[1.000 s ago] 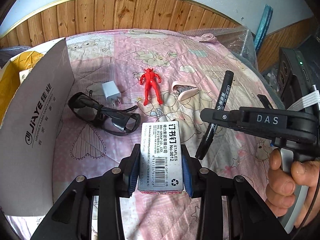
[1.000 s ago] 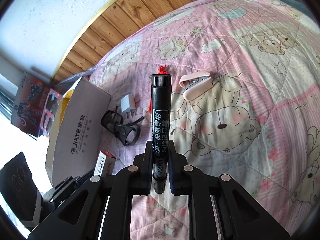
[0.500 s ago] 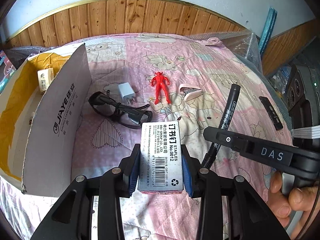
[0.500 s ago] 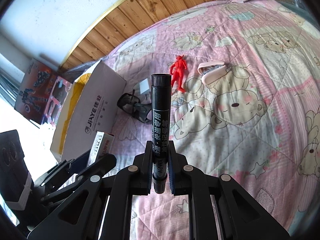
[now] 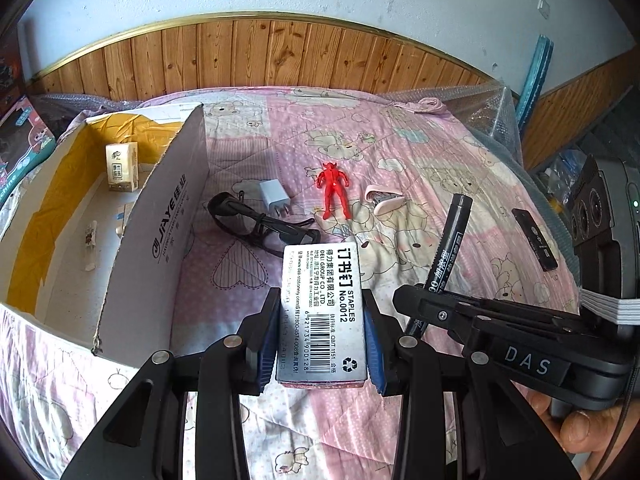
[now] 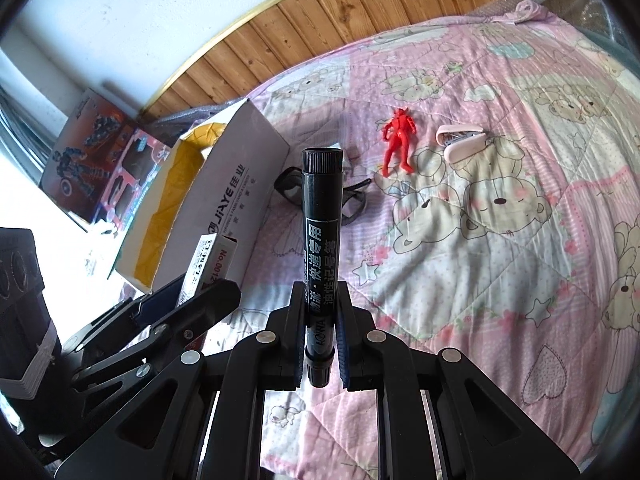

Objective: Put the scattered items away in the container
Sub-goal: 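Lift and carry the staples box with the left tool while the right tool carries the marker over the box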

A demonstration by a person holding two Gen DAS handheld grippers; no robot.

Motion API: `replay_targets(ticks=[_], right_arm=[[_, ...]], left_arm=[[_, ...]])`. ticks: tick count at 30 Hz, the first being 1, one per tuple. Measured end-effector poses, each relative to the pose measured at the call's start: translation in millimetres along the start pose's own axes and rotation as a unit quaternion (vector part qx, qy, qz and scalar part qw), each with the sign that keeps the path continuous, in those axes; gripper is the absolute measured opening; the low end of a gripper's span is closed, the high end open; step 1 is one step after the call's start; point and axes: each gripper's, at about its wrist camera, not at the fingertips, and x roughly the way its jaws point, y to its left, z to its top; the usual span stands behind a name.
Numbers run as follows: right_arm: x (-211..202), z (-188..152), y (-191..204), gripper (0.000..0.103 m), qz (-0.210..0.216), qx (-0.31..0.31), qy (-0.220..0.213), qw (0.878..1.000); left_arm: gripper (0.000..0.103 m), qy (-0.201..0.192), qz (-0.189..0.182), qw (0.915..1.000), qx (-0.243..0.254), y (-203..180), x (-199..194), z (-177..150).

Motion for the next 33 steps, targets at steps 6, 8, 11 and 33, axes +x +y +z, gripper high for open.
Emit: replay_targets(ticks=[6,8,11,33], right_arm=[[-5.6,-7.0,17.8,0.014,0.002,-0.017,-0.001,1.0],[-6.9,-9.5,24.1,0.014,0.003,-0.022,-0.001,1.0],[-8.4,-13.4,34.4,0.014,0.005,-0.031,-0.001,1.0],[-5.6,-17.2,119.9,0.014,0.038,-0.11,0.006,0.993]], left_arm=[[0.038,-0.011,-0.001,0.9999,-0.007,6.7,-15.5,-6.0],[0.038,-0.015,-0.001,0.9998,-0.011,9.4,-20.7,-8.1],[0.038,-0.022,-0.001,0.9996,-0.016,14.4,-29.0,-10.7],[0.038,-0.077,0.021,0.9938,-0.077,79.4,-88.1,-13.7]])
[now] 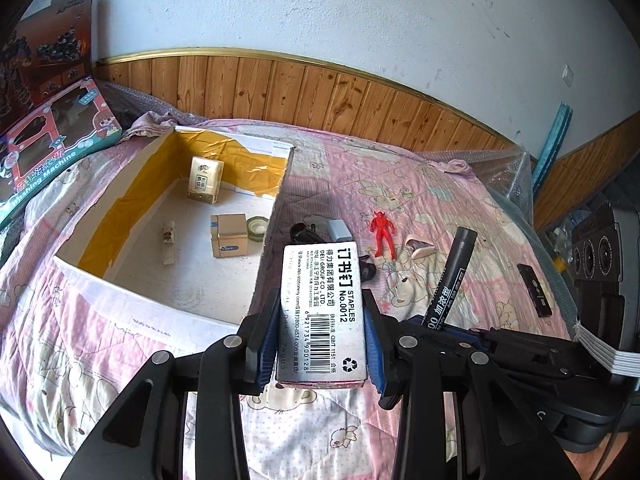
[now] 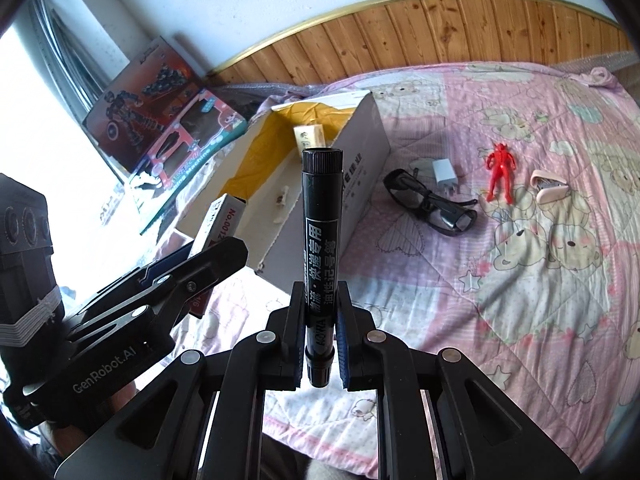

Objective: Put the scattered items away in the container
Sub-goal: 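Lift and carry the staples box with the left tool while the right tool carries the marker over the box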

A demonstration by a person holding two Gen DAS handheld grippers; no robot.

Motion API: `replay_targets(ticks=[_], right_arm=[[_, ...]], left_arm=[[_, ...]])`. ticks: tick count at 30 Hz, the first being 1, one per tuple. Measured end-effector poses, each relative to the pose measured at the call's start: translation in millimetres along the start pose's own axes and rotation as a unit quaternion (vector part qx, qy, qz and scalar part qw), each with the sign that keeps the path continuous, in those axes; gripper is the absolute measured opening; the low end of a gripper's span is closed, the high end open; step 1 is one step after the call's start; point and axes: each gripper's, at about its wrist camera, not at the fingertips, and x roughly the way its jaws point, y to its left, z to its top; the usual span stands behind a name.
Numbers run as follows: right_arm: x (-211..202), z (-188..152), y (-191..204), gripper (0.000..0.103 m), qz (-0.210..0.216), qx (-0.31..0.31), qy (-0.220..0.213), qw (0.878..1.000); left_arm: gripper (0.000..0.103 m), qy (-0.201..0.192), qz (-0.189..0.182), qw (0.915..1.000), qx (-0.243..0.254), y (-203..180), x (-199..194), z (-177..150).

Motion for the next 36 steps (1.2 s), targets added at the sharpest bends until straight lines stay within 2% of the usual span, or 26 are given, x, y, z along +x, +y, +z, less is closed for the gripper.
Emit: replay_targets(ticks=[18,36], right_arm=[[23.5,25.0,48.8,0.014,0.033,-0.042,0.012,0.998],[62.8,64.4,76.2,0.014,0.053,-0.071,0.03,0.996]], left_arm=[[0.038,-0.029,0.039,0.9976,-0.048,62.2,-25.2,22.5],[0.038,-0.026,0.076,0.9946,-0.066,104.8,-10.5,55.4]])
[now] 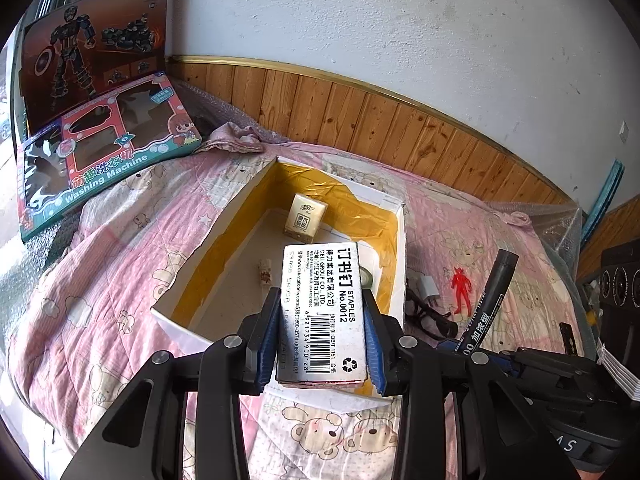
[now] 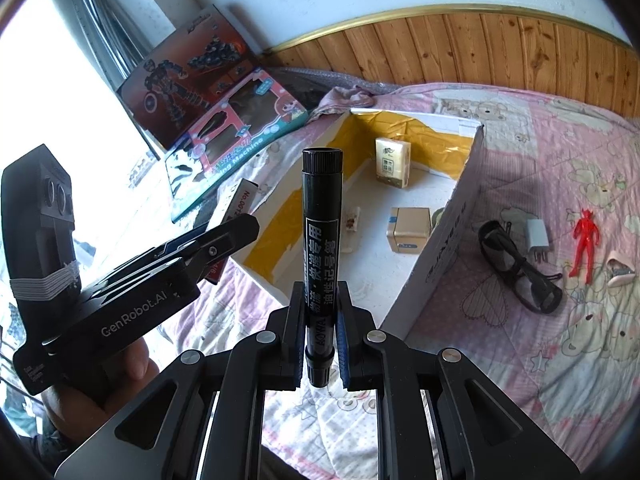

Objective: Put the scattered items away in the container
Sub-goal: 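Lift and carry the staples box with the left tool while the right tool carries the marker over the box, then open the right gripper to drop the marker while the left gripper drops the staples box into the box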

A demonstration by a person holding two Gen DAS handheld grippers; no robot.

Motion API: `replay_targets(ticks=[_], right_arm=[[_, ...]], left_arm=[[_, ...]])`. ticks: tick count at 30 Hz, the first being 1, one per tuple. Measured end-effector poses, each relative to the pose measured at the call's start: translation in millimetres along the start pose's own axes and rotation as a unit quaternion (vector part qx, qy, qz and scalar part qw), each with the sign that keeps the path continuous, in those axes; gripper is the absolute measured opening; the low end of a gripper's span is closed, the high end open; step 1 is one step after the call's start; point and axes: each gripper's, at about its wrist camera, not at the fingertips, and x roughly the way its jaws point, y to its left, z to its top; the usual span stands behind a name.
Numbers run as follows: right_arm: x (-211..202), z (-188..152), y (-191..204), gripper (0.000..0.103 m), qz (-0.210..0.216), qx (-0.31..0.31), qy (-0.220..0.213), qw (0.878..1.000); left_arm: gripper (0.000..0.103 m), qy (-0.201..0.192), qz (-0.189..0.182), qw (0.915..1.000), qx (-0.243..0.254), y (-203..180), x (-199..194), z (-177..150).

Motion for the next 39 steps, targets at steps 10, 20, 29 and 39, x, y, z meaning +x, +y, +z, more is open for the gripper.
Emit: replay_targets(ticks=[10,20,29,39], right_arm=[[19.1,26.3,0.9,0.014,0.0,-0.014,0.006,1.0],[41.3,38.3,-4.6,0.014,0.002,-0.018,0.024,1.0],[64.2,44.7,-11.7,0.014,0.007,-0.023,0.049,0.998],[88.3,47.4,-16.1,0.014,0.014,-0.028,0.079,0.996]], left_arm=[[0.038,0.01,0.009,0.9999,-0.005,8.9,24.6,18.8],[0.038,0.02,0.005,0.9997,-0.014,15.2,49.8,46.8],[0.038,0.043,0.001,0.9989,-0.018,13.6,86.5,65.5],[0.038,0.068,0.006,0.9972,-0.029,21.1,129.3,84.7]])
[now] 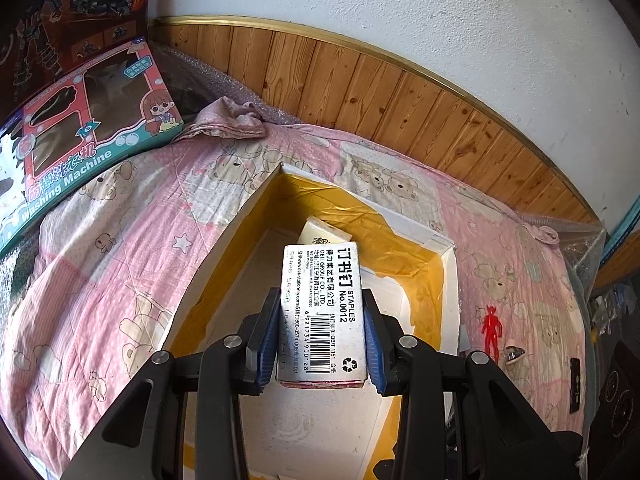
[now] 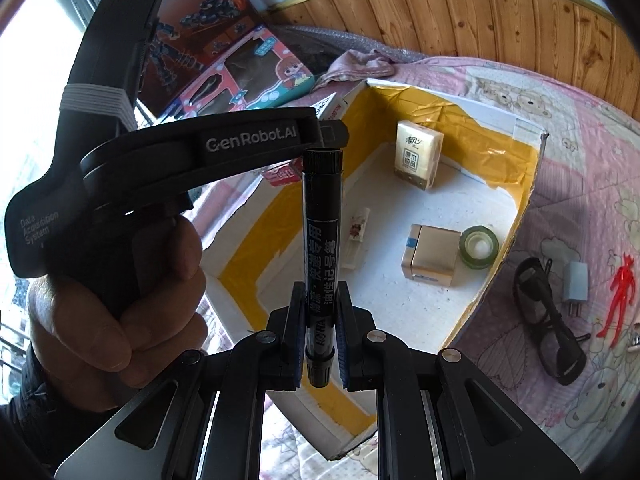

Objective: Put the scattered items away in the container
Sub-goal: 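Open the right gripper to drop the marker while the left gripper drops the staples box into the box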

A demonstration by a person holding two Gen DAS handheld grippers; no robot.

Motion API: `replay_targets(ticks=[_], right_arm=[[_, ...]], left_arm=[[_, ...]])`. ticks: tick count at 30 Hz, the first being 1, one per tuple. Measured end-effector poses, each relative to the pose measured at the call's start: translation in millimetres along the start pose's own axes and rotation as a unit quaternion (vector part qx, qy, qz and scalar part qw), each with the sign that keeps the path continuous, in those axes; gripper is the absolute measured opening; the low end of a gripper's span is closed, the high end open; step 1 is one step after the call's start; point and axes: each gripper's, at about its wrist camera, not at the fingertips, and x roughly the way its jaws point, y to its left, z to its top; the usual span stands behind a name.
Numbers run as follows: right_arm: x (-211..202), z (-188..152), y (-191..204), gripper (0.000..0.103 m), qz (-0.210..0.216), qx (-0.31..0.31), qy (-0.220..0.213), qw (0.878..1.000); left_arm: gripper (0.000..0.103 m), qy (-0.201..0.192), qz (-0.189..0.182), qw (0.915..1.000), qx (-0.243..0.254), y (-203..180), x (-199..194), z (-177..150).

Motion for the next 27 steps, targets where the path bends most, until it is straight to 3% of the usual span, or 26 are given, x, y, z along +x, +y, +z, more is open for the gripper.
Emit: replay_targets(ticks=[10,16,27], right_arm=[[15.3,3.4,-4.5,0.014,-0.002,0.004,0.021,1.0],[13.1,7.4,-14.4,0.02,-0.003,0.023,0.012,1.0],[0.7,1.2,-18.4,0.02,0.008,0.036,0.001,0.999]], left_arm=[[0.038,0.021,0.021,0.9996,0.001,5.7,34.2,5.7],[0.039,0.031,0.039,0.9987,0.007,7.1,49.7,8.4],[0.039,0.03,0.042,0.9986,0.015,4.4,45.6,9.8]])
